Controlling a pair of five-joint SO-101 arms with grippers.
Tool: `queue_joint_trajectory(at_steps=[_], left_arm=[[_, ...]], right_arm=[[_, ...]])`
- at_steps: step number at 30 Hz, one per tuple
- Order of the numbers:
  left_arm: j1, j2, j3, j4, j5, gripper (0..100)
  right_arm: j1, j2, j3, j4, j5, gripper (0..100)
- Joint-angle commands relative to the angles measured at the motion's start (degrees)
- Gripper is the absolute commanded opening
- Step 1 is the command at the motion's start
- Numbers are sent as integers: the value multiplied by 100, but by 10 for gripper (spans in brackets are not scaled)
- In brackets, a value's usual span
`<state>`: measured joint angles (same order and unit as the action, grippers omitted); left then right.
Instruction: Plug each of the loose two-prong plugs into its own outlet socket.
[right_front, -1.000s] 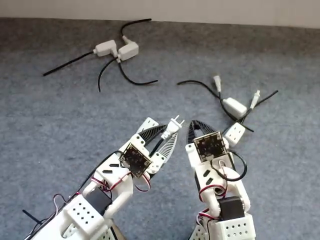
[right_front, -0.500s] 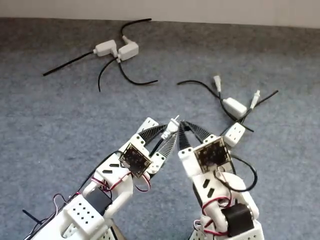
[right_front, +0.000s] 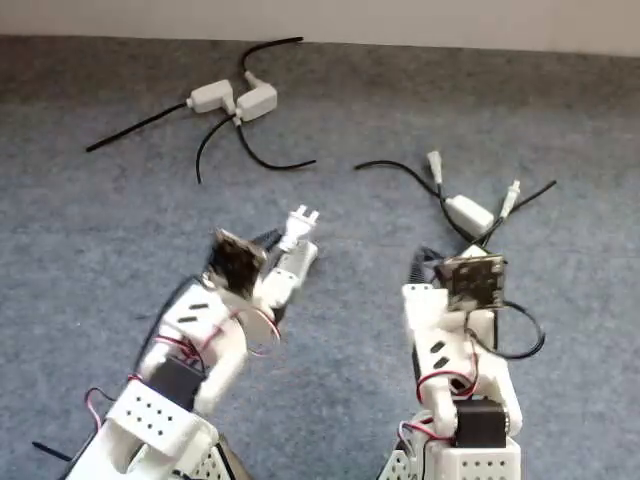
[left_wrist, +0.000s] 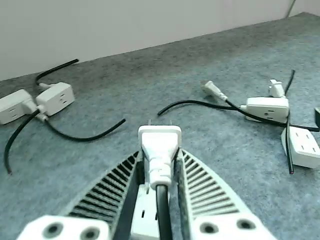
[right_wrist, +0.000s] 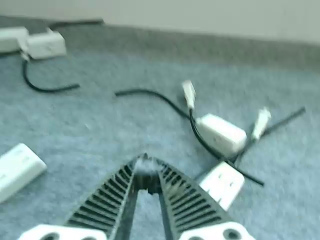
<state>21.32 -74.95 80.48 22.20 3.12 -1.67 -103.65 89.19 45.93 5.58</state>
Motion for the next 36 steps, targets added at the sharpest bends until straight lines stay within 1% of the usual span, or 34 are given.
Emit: queue_joint_trajectory(at_steps=[1,3,5,10,12,15,19,22,30,33,36], left_arm=[[-198,-4,-1156,1345,70,7],[-251,154,-1587,1820,79,7],[-251,681,-1991,2171,79,7],[-207,3257,-3424,2875,79,7],[-198,4259,-4233,3367,97,7],[-198,5481,-5640,4343,97,7],[-207,6730,-7521,5749,88,7],[-233,7644,-8602,6470,70,7],[-136,9868,-10703,7455,53,7],[-136,10448,-11266,7613,-185,7],[-136,10738,-11565,7666,-325,7]], right_arm=[[488,-31,453,13,-193,8],[523,-66,822,13,-185,8],[523,-66,1068,13,-176,8],[497,-66,1130,13,-193,8],[497,-66,1138,-4,-193,8],[505,-66,1156,-22,-193,8],[514,-66,1156,-22,-193,8],[514,-66,1156,-22,-193,8],[514,-66,1165,-22,-193,8],[514,-66,1165,-22,-193,8],[514,-66,1165,-31,-185,8]])
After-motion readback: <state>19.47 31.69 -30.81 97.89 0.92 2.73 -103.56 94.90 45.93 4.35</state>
